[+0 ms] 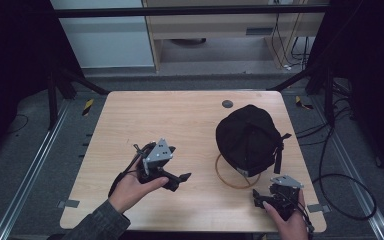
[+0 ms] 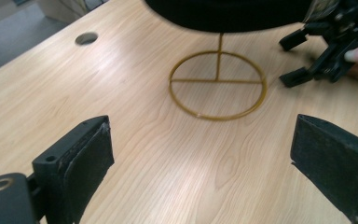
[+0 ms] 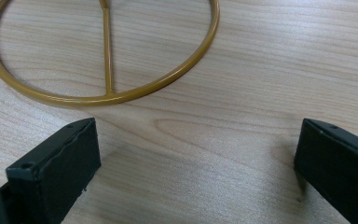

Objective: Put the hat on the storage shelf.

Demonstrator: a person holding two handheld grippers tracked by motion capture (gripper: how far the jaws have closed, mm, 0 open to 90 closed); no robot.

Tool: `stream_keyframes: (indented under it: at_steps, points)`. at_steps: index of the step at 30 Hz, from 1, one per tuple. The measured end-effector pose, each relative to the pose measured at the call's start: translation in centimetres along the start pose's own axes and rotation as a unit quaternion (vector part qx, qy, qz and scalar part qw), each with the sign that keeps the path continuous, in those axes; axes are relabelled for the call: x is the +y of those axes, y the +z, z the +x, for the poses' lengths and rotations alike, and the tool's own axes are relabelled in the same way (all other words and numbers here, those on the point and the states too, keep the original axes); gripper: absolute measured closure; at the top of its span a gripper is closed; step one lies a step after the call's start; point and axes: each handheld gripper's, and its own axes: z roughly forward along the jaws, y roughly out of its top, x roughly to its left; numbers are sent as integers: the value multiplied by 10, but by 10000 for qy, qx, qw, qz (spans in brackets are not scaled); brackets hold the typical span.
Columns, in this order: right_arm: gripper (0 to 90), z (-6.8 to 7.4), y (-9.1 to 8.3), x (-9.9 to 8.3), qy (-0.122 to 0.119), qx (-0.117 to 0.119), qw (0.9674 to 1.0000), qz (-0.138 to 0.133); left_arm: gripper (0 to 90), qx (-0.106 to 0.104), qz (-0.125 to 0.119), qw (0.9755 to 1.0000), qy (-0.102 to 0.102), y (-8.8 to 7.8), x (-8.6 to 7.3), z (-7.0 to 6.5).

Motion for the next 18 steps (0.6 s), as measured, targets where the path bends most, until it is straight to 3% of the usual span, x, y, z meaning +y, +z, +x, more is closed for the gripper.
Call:
stream_keyframes:
  at_steps: [10, 18]
  points:
    - [4, 0, 0, 0, 4, 0, 10000, 0, 52, 205, 85, 9996, -169, -9, -28, 12]
    - [4, 0, 0, 0, 4, 0, 10000, 0, 52, 253, 198, 9990, -310, -10, -49, 17]
